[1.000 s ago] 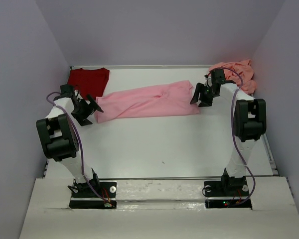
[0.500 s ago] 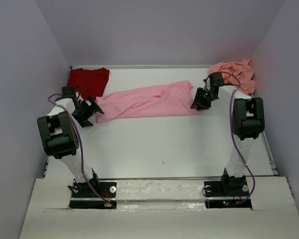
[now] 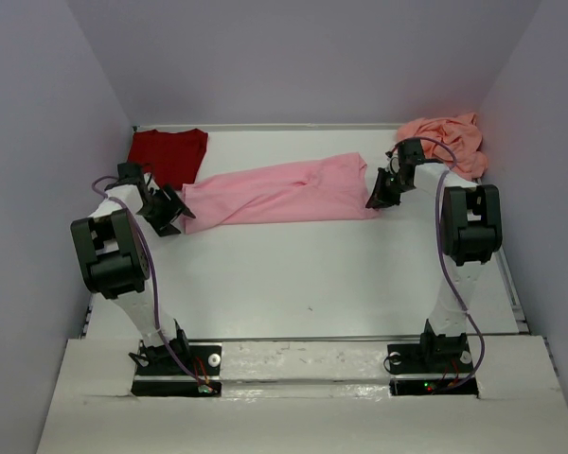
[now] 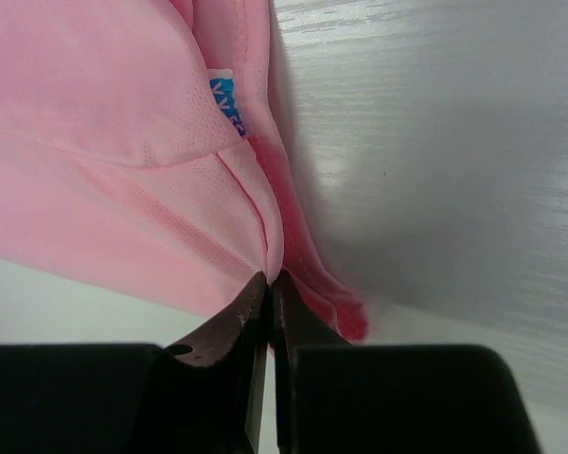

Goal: Fold and stack the t-shirts
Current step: Fold the tshirt

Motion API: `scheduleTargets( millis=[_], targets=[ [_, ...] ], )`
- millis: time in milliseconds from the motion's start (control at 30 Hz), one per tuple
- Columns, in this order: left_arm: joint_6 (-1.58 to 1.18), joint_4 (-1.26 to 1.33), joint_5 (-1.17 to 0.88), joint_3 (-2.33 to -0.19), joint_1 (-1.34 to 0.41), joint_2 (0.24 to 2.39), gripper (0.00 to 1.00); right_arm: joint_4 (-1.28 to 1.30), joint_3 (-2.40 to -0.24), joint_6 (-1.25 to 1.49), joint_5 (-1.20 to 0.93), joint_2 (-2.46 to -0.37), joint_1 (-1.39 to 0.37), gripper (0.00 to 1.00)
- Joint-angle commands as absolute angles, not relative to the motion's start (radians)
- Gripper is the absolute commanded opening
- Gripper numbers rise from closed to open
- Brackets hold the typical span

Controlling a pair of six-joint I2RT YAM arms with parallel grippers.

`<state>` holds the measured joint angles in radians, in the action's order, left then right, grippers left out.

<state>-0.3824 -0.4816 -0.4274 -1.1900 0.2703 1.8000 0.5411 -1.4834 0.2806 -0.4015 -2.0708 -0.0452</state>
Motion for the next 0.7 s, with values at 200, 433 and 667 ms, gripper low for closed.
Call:
scheduleTargets(
  millis=[200,433,667],
  targets=[
    [-0.376,-0.463,-0.492,-1.198,0.272,1.807,0.56,0.511,-1.505,0.276,-0.413,-2.08,-0.037,0.1],
    [-0.376,-0.454,-0.489,-1.193,0.272,1.824,0.49,0.511,-1.516,0.279,-0.417,-2.085,-0.037,0.1],
    [-0.377,-0.426,-0.482,-1.184,0.272,1.848,0.49,0.512,-1.526,0.281,-0.42,-2.086,-0.037,0.1]
  ],
)
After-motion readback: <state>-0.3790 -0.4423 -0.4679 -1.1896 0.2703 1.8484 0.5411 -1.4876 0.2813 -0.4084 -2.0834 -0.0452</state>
